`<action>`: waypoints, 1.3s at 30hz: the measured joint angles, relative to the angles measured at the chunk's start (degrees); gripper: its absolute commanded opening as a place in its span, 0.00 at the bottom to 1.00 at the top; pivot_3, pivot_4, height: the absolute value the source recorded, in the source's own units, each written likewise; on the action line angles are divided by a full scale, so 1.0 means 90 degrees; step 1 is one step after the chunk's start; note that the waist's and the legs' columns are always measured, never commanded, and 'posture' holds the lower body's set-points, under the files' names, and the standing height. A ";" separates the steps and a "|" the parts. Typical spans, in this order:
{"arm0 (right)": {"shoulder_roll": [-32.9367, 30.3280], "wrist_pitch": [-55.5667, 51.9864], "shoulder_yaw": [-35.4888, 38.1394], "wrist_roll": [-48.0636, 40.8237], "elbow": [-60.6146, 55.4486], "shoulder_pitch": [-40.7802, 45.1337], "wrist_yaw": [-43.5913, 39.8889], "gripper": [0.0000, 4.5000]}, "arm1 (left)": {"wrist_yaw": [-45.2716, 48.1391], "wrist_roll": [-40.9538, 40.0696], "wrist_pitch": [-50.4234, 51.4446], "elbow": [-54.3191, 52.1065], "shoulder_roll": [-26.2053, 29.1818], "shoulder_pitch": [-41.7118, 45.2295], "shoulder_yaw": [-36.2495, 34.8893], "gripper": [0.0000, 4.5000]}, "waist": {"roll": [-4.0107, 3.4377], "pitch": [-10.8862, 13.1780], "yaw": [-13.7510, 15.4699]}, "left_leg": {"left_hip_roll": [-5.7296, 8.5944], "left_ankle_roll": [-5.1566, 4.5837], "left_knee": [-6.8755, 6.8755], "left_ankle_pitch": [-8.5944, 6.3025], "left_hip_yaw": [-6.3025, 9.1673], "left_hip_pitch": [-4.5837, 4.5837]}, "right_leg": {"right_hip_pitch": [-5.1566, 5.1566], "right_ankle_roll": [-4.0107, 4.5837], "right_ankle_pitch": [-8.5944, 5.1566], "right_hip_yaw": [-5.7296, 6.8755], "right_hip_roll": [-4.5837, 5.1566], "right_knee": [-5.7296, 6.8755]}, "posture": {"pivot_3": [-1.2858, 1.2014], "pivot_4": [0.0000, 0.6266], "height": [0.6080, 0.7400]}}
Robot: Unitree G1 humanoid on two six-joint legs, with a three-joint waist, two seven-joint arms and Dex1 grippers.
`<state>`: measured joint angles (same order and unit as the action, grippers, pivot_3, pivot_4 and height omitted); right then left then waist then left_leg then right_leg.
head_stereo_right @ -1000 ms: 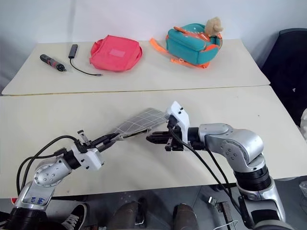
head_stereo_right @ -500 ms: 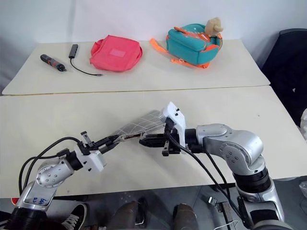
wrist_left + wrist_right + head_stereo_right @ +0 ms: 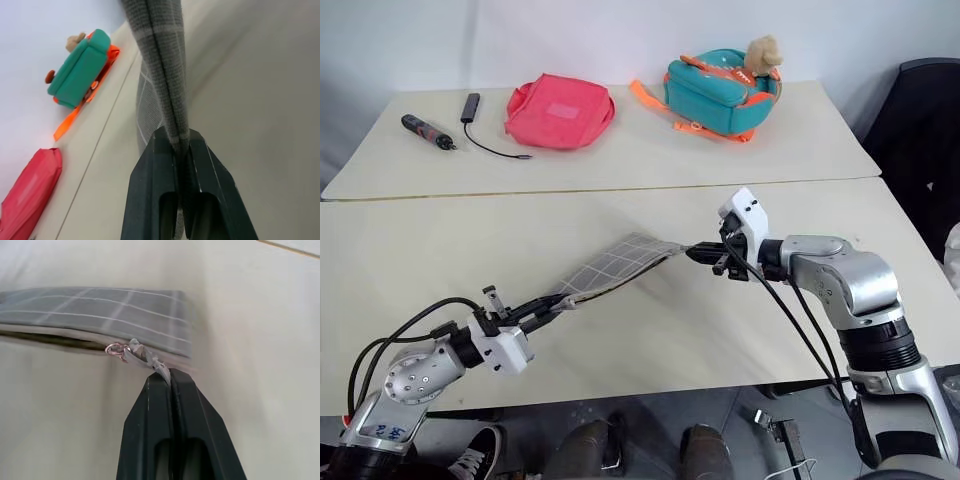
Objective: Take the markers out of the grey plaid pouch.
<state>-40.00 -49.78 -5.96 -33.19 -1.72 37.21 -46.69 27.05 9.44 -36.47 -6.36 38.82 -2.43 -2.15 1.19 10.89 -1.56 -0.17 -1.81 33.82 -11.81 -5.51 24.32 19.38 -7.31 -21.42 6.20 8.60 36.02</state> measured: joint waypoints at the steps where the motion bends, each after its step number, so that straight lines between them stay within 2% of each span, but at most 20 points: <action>1: 0.0000 0.0052 0.0000 0.0052 0.0030 0.0000 -0.0039 0.01 | -0.0001 0.0000 0.0000 0.0000 0.0001 -0.0006 -0.0014 0.00 | 0.0000 0.0000 0.0000 | 0.0000 -0.0001 0.0000 0.0001 -0.0001 0.0000 | 0.0000 0.0000 0.0000 0.0000 0.0000 0.0000 | 0.52 0.24 1.00; 16: -0.0185 0.1058 -0.0060 0.0885 0.0738 0.0063 -0.0543 0.01 | 0.0142 -0.0554 0.0029 -0.0054 0.0010 -0.0111 -0.0022 0.00 | 0.0000 0.0000 0.0011 | 0.0000 -0.0001 0.0005 0.0001 -0.0001 0.0000 | -0.0002 -0.0001 0.0001 0.0001 0.0002 0.0000 | 0.52 0.24 1.00; 19: -0.0184 0.0876 0.0014 0.0875 0.0637 0.0052 -0.0513 0.14 | 0.0146 -0.0631 0.0146 -0.0054 0.0009 -0.0060 -0.0038 0.00 | 0.0000 0.0000 0.0012 | 0.0000 -0.0001 0.0005 0.0001 -0.0001 0.0000 | -0.0003 -0.0001 0.0001 0.0002 0.0002 0.0000 | 0.52 0.24 1.00; 23: -0.0236 0.0596 0.0329 0.0666 0.0342 -0.0006 -0.0616 0.43 | 0.0153 -0.0765 0.0352 -0.0066 -0.0036 -0.0048 -0.0096 0.00 | -0.0001 0.0000 0.0013 | 0.0000 -0.0001 0.0005 0.0001 -0.0001 0.0000 | -0.0003 -0.0001 0.0002 0.0001 0.0002 0.0000 | 0.52 0.24 1.00; 28: -0.0621 0.0666 0.0721 0.0578 0.0225 0.0030 -0.0987 0.43 | 0.0346 -0.1178 0.0725 -0.0140 -0.0134 -0.0050 -0.0079 0.00 | -0.0001 0.0001 0.0025 | 0.0000 0.0000 0.0006 -0.0001 -0.0001 0.0000 | -0.0005 -0.0001 0.0002 0.0001 0.0002 -0.0003 | 0.52 0.24 1.00; 33: -0.0640 0.0296 0.1050 -0.0098 -0.0247 0.0514 -0.1255 0.43 | 0.0752 -0.2057 0.1571 -0.0322 -0.0234 0.0077 -0.0049 0.00 | -0.0006 0.0003 -0.0011 | -0.0004 0.0002 0.0006 0.0000 -0.0001 0.0000 | -0.0003 -0.0001 0.0002 -0.0001 -0.0001 -0.0002 | 0.52 0.24 1.00; 36: -0.0457 -0.0095 0.1181 -0.0649 -0.0830 0.0924 -0.1260 0.22 | 0.0991 -0.2367 0.1916 -0.0496 -0.0291 0.0344 0.0060 0.00 | -0.0005 0.0003 0.0001 | -0.0010 0.0005 0.0006 0.0000 0.0003 -0.0001 | -0.0005 0.0004 0.0004 0.0005 -0.0004 -0.0002 | 0.52 0.24 1.00; 39: -0.0295 -0.0171 0.0997 -0.0732 -0.1067 0.0992 -0.1248 0.01 | 0.1156 -0.2542 0.2149 -0.0544 -0.0323 0.0470 0.0096 0.00 | -0.0004 0.0003 0.0020 | -0.0005 0.0001 0.0012 -0.0003 0.0000 -0.0001 | -0.0010 0.0003 0.0004 0.0006 -0.0002 -0.0004 | 0.52 0.24 1.00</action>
<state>-42.65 -51.31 3.01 -39.78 -11.33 46.13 -57.92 37.46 -13.44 -17.14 -11.26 35.91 1.79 -1.29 1.15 10.91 -1.38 -0.22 -1.80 33.93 -11.83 -5.51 24.31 19.28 -7.28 -21.38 6.26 8.59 35.98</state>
